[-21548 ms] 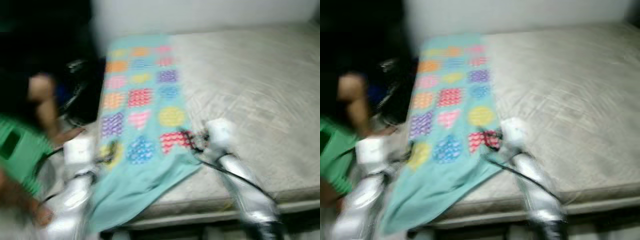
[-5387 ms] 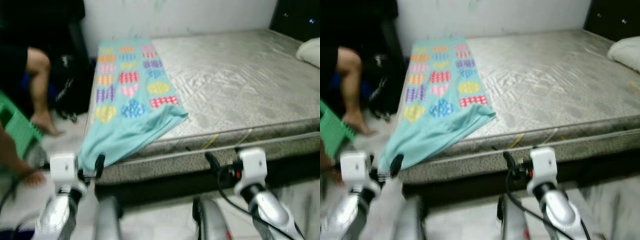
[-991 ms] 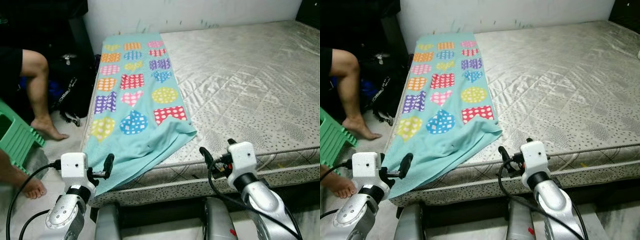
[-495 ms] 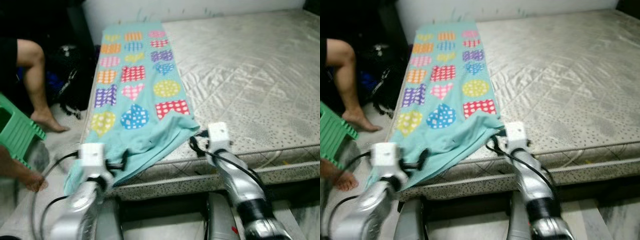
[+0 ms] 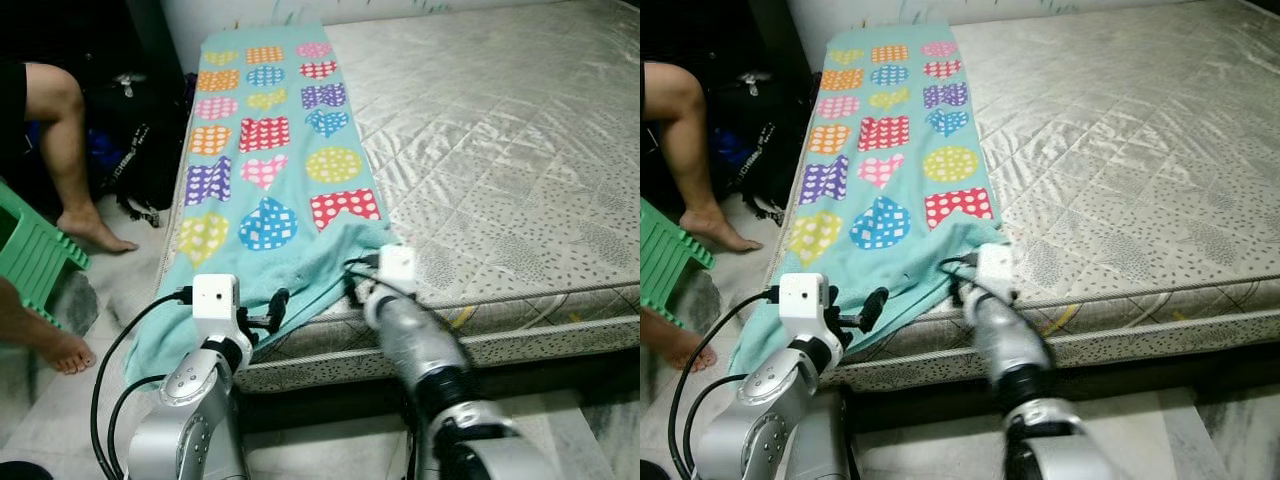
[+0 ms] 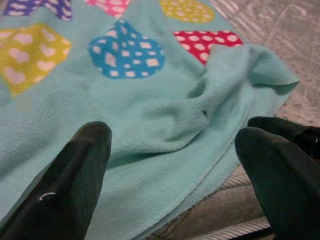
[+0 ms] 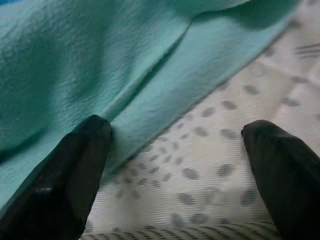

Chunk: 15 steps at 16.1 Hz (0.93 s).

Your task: Clean up the room

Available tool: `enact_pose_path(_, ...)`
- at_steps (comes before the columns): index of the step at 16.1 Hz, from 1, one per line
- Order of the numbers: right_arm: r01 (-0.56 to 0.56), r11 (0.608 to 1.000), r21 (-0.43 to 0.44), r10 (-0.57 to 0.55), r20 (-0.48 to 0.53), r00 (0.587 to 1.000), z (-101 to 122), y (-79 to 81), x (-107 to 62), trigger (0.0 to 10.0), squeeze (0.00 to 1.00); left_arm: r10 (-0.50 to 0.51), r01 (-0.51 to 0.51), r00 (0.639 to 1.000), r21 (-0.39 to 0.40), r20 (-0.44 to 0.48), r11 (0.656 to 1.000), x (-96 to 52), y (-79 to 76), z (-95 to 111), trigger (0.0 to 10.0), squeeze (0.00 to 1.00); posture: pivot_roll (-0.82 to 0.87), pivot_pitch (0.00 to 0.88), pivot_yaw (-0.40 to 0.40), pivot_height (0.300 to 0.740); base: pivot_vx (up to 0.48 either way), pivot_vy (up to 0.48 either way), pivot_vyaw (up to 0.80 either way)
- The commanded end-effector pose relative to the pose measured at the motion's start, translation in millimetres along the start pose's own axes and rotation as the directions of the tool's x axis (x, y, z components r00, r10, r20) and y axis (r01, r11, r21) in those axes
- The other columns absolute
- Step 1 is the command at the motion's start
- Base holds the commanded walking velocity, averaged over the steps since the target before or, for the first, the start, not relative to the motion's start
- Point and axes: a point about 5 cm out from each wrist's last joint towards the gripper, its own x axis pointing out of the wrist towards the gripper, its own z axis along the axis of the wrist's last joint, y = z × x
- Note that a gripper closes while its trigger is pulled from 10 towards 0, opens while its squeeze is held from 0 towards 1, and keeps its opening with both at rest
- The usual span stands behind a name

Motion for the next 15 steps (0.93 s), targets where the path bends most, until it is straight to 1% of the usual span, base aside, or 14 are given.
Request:
enact_pose_path(1, -0.007, 1.000, 0.030, 0.007, -0.004, 1.000, -3.4, 7.6, -2.0, 10.0, 0.00, 0.018, -0.018, 1.000, 0.012, -0.007, 1.000, -1.8, 4.2, 1.0, 10.0, 0.00, -0.02, 0.101, 0.059, 0.515, 0.000, 0.000, 0.00)
enact_pose_path(2, -0.038, 0.999, 0.030, 0.038, -0.002, 0.999, -7.8, 25.6, -6.0, 10.0, 0.00, 0.017, -0.017, 1.000, 0.015, -0.010, 1.000, -0.8, 3.9, 1.2, 10.0, 0.00, -0.03, 0.098, 0.065, 0.515, 0.000, 0.000, 0.00)
enact_pose_path(4, -0.052, 0.998, 0.024, 0.052, 0.001, 0.999, -13.9, 38.4, -9.5, 10.0, 0.00, 0.009, -0.009, 1.000, 0.015, -0.011, 1.000, 0.7, 1.2, 0.9, 10.0, 0.00, -0.03, 0.093, 0.064, 0.515, 0.000, 0.000, 0.00)
enact_pose_path(5, -0.040, 0.999, 0.033, 0.040, -0.011, 0.999, -18.0, 42.9, -10.6, 10.0, 0.00, 0.005, -0.004, 1.000, 0.016, -0.008, 1.000, 1.6, -0.3, 1.7, 10.0, 0.00, -0.03, 0.090, 0.065, 0.515, 0.000, 0.000, 0.00)
enact_pose_path(7, -0.043, 0.998, 0.040, 0.044, -0.016, 0.999, -18.4, 46.3, -11.1, 10.0, 0.00, 0.005, -0.005, 1.000, 0.016, -0.006, 1.000, 2.1, -0.3, 2.6, 10.0, 0.00, -0.02, 0.088, 0.064, 0.515, 0.000, 0.000, 0.00)
enact_pose_path(8, -0.049, 0.998, 0.047, 0.050, -0.014, 0.999, -17.5, 48.4, -11.6, 10.0, 0.00, 0.006, -0.006, 1.000, 0.017, -0.005, 1.000, 2.1, 0.1, 2.8, 10.0, 0.00, -0.02, 0.087, 0.064, 0.515, 0.000, 0.000, 0.00)
enact_pose_path(9, -0.074, 0.996, 0.056, 0.075, -0.019, 0.997, -16.8, 54.7, -12.9, 10.0, 0.00, 0.009, -0.009, 1.000, 0.018, -0.003, 1.000, 1.9, 0.7, 3.3, 10.0, 0.00, -0.02, 0.084, 0.064, 0.515, 0.000, 0.000, 0.00)
enact_pose_path(10, -0.084, 0.995, 0.055, 0.085, -0.022, 0.996, -17.2, 57.3, -13.5, 10.0, 0.00, 0.009, -0.009, 1.000, 0.020, -0.002, 1.000, 2.0, 0.9, 3.5, 10.0, 0.00, -0.02, 0.083, 0.064, 0.515, 0.000, 0.000, 0.00)
enact_pose_path(11, -0.111, 0.992, 0.065, 0.113, -0.033, 0.993, -18.8, 62.4, -14.6, 10.0, 0.00, 0.009, -0.009, 1.000, 0.021, 0.001, 1.000, 2.2, 1.0, 4.1, 10.0, 0.00, -0.02, 0.082, 0.063, 0.515, 0.000, 0.000, 0.00)
enact_pose_path(12, -0.213, 0.972, 0.104, 0.218, -0.036, 0.975, -19.3, 73.4, -17.0, 10.0, 0.00, 0.011, -0.011, 1.000, 0.021, 0.009, 1.000, 2.4, 1.2, 5.8, 10.0, 0.00, -0.02, 0.079, 0.062, 0.515, 0.000, 0.000, 0.00)
enact_pose_path(13, -0.264, 0.956, 0.125, 0.268, -0.018, 0.963, -17.3, 77.3, -17.8, 10.0, 0.00, 0.014, -0.015, 1.000, 0.022, 0.017, 1.000, 2.3, 1.9, 7.1, 10.0, 0.00, -0.02, 0.079, 0.062, 0.515, 0.000, 0.000, 0.00)
enact_pose_path(14, -0.309, 0.938, 0.159, 0.310, 0.019, 0.951, -11.1, 77.1, -17.2, 10.0, 0.00, 0.027, -0.028, 0.999, 0.023, 0.041, 0.999, 0.3, 4.5, 10.2, 10.0, 0.00, -0.02, 0.079, 0.062, 0.515, 0.000, 0.000, 0.00)
enact_pose_path(15, -0.330, 0.930, 0.164, 0.332, 0.019, 0.943, -8.6, 76.0, -15.2, 10.0, 0.00, 0.040, -0.041, 0.998, 0.027, 0.054, 0.999, -0.9, 7.8, 12.4, 10.0, 0.00, -0.02, 0.078, 0.062, 0.515, 0.000, 0.000, 0.00)
